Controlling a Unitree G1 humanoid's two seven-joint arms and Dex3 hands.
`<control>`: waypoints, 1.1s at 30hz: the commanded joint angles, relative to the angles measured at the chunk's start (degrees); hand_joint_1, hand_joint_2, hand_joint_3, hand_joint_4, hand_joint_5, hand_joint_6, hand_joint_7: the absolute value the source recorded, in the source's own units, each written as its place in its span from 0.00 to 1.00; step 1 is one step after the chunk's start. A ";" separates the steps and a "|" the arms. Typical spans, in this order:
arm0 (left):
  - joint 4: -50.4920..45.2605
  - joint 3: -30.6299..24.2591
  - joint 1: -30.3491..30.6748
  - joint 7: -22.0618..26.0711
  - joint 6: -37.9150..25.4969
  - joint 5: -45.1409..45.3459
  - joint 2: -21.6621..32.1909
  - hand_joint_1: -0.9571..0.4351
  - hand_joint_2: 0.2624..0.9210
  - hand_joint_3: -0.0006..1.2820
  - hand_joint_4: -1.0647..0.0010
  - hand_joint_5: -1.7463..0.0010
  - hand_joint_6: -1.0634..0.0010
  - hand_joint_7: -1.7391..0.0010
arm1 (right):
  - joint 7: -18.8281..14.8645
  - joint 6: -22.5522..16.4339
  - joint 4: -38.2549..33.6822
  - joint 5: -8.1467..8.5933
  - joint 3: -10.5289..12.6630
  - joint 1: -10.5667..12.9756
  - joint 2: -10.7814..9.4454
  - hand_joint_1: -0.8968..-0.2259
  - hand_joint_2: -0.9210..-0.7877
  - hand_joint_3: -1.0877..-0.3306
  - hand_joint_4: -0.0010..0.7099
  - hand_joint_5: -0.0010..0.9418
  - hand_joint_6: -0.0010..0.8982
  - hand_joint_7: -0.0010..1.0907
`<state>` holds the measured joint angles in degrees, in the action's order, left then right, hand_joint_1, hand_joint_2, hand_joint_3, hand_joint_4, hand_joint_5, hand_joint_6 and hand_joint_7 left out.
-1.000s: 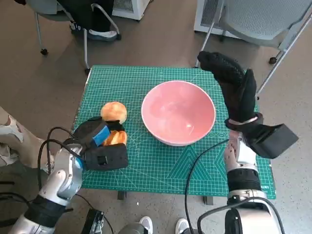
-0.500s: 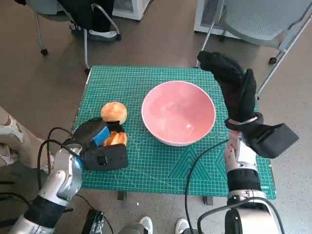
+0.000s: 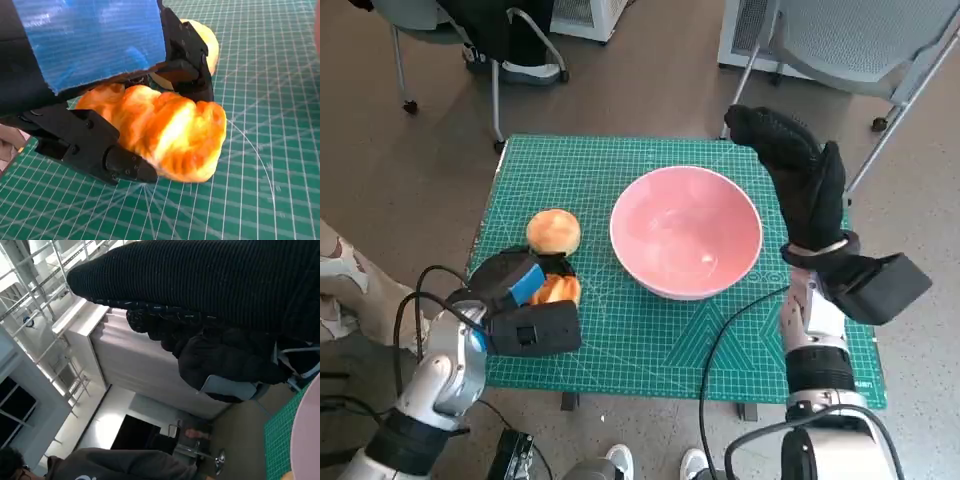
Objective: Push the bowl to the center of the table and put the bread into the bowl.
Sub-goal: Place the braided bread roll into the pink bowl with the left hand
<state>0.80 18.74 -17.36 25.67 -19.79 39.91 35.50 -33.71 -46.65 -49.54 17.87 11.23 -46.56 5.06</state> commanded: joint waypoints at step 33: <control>-25.35 -10.62 -7.97 5.19 -0.76 1.05 1.48 0.69 0.94 0.04 0.23 0.39 0.33 0.40 | -1.28 0.82 -2.76 0.17 -0.08 -0.77 -0.67 0.34 0.00 0.35 0.27 0.00 0.05 0.41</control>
<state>-23.75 8.17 -22.63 31.43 -21.10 40.25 37.57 -34.37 -46.65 -51.51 17.87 11.15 -47.51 4.79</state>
